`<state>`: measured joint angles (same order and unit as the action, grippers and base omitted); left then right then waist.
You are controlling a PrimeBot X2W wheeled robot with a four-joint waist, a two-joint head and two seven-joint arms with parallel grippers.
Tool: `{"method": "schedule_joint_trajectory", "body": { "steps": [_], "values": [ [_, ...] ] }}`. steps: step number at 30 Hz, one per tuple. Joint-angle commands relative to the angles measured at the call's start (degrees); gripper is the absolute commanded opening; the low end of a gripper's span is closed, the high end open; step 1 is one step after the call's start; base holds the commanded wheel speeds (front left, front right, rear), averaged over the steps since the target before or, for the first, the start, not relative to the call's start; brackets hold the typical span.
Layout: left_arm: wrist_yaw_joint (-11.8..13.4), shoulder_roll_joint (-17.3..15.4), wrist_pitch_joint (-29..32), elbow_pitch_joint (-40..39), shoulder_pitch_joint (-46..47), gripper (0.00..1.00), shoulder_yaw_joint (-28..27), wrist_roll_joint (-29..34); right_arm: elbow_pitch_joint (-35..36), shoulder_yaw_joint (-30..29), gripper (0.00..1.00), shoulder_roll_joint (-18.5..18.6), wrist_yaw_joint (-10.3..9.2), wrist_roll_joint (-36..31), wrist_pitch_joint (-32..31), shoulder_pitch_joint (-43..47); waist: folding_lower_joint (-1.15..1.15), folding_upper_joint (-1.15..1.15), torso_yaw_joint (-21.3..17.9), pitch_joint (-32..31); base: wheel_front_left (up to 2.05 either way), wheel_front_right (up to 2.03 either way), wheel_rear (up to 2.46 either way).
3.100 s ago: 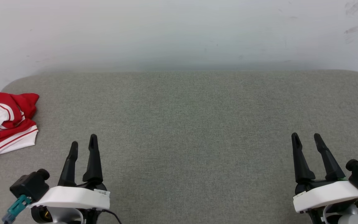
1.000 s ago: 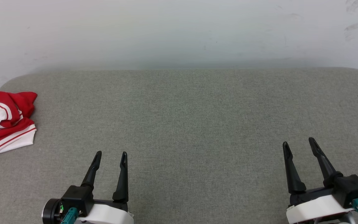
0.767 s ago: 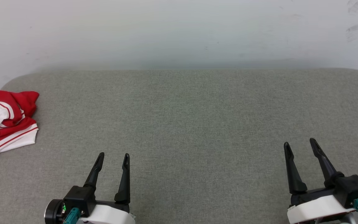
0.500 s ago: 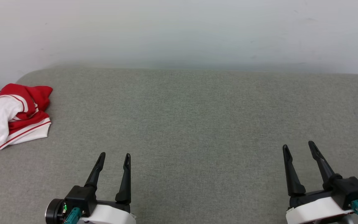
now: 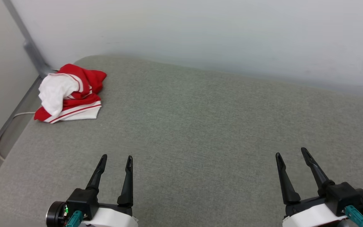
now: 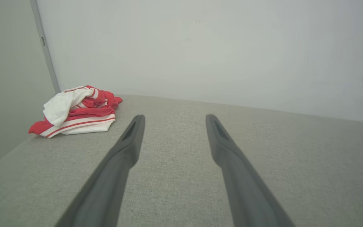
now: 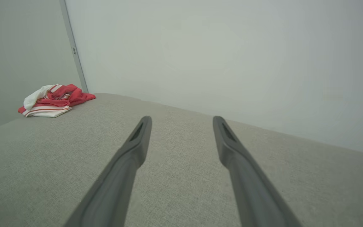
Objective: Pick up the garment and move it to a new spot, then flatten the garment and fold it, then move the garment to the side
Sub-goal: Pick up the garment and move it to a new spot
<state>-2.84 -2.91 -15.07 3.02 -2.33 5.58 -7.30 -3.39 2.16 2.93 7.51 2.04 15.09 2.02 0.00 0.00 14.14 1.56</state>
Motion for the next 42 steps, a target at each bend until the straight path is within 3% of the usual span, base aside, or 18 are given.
{"method": "schedule_joint_trajectory", "body": {
  "steps": [1, 10, 19, 33, 42],
  "values": [
    [-0.2, 0.0, -0.2, -0.1, -0.2, 1.00, 0.0, 0.0, 0.0, 0.1, 1.00, -0.1, -0.04, 0.0, 0.1, 0.0, 0.00, 0.00, 2.6, 0.1, 0.00, 0.00, 0.00],
    [-0.3, 0.0, -0.2, -0.4, -0.2, 1.00, 0.0, -0.3, -0.3, 0.6, 1.00, -0.1, -0.04, -0.5, 0.1, -0.7, 0.00, 0.00, 8.7, 0.6, 0.00, 0.00, 0.00],
    [-0.2, 0.0, -0.2, -0.5, -0.1, 1.00, 0.1, -0.4, -0.7, 0.8, 1.00, -0.1, -0.04, -0.5, 0.1, -1.3, 0.00, 0.00, 10.7, 0.8, 0.00, 0.00, 0.00],
    [0.1, 0.0, -0.2, -1.4, 1.5, 1.00, -2.1, -1.7, -0.3, 1.4, 1.00, -0.1, -0.04, -1.2, 0.1, -2.3, 0.00, 0.00, 8.4, 3.0, 0.00, 0.00, 0.00],
    [-3.4, -1.0, -0.2, 4.1, 10.3, 1.00, -11.5, -3.2, 1.1, 1.1, 1.00, -0.1, -0.04, -4.8, 0.1, -4.1, 0.00, 0.00, 4.2, 9.7, 0.00, 0.00, 0.00]
  ]
}}
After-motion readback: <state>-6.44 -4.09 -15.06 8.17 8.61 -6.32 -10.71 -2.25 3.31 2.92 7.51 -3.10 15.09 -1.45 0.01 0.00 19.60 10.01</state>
